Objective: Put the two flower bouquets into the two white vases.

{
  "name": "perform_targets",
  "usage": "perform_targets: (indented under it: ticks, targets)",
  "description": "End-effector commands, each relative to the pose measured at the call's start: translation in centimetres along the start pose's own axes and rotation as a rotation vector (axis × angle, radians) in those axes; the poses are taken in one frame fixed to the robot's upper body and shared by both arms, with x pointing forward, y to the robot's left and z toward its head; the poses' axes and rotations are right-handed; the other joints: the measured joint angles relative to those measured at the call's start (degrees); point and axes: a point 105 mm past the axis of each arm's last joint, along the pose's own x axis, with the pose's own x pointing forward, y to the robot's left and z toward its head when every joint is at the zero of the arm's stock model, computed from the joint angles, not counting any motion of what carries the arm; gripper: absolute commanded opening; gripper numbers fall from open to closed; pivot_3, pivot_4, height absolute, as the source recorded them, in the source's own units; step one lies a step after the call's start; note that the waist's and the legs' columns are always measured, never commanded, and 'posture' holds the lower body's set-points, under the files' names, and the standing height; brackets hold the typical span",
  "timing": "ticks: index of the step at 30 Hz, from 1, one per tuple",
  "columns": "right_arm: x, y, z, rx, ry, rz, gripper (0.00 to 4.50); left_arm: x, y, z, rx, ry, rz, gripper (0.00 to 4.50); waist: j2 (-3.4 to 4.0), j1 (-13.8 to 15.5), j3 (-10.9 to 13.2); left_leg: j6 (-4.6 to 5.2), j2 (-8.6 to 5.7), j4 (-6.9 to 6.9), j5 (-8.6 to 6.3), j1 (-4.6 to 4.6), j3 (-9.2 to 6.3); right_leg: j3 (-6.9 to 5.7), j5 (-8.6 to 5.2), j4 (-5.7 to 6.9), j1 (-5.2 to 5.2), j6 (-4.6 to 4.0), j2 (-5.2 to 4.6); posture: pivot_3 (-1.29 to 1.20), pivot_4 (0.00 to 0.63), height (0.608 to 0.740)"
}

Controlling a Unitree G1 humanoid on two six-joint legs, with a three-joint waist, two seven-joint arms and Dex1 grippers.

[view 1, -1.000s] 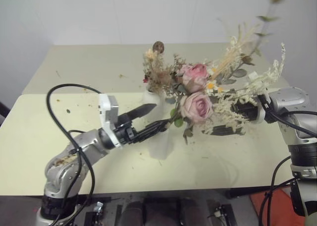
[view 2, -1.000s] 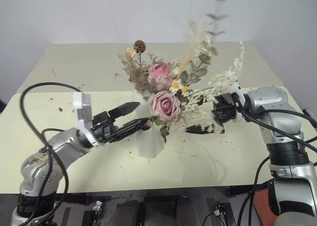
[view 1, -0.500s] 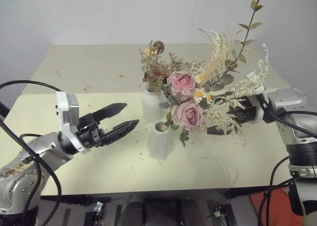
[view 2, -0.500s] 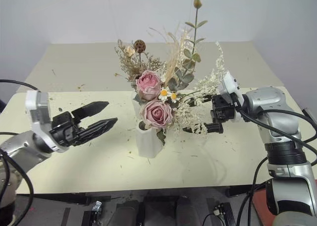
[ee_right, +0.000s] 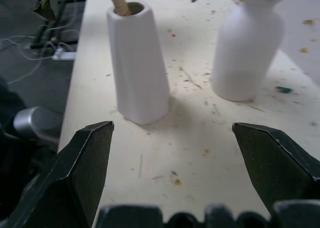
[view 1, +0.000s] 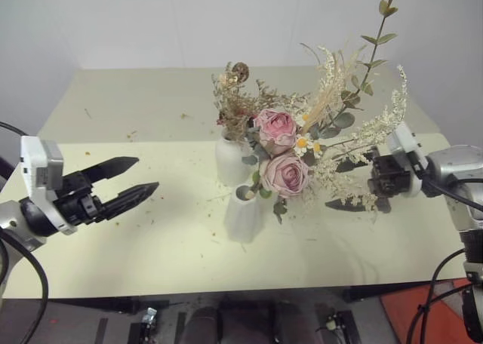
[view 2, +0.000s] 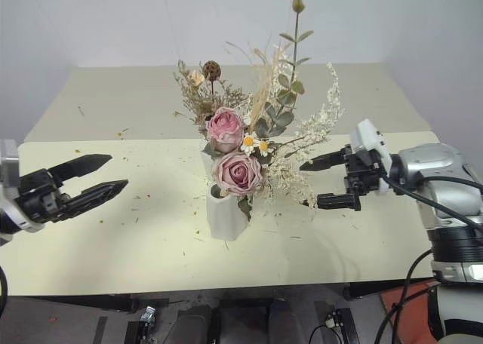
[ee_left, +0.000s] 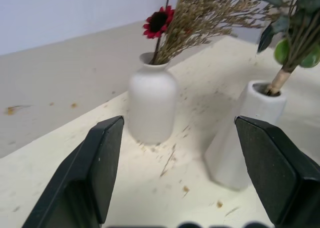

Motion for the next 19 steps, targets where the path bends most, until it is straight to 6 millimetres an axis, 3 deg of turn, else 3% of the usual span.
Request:
perform_targets:
  ticks: [1, 10, 19]
  targets:
    - [-1.2, -0.1, 0.0, -0.007, 0.010, -0.049, 4.50, -1.2, 0.4, 0.9, 0.047, 0.008, 0.031, 3.85, 0.00, 0.0, 0.0, 0.00, 0.00, 0.00, 0.00, 0.00, 0.00, 0.00, 0.00, 0.00, 0.00, 0.00, 0.00, 0.00, 0.150, 0.740]
    - [-2.0, 0.1, -0.9, 0.032, 0.029, -0.089, 4.50, -3.0, 0.2, -0.2, 0.013, 0.047, 0.082, 3.85, 0.00, 0.0, 0.0, 0.00, 0.03, -0.01, 0.00, -0.01, 0.03, 0.02, 0.00, 0.01, -0.02, 0.00, -0.01, 0.00, 0.150, 0.740]
    - [-2.0, 0.1, -0.9, 0.034, 0.029, -0.094, 4.50, -3.0, -0.1, -0.4, 0.001, 0.039, 0.089, 3.85, 0.00, 0.1, 0.0, 0.00, 0.03, -0.01, 0.00, -0.01, 0.03, 0.02, 0.00, 0.01, -0.01, -0.01, -0.01, 0.00, 0.150, 0.740]
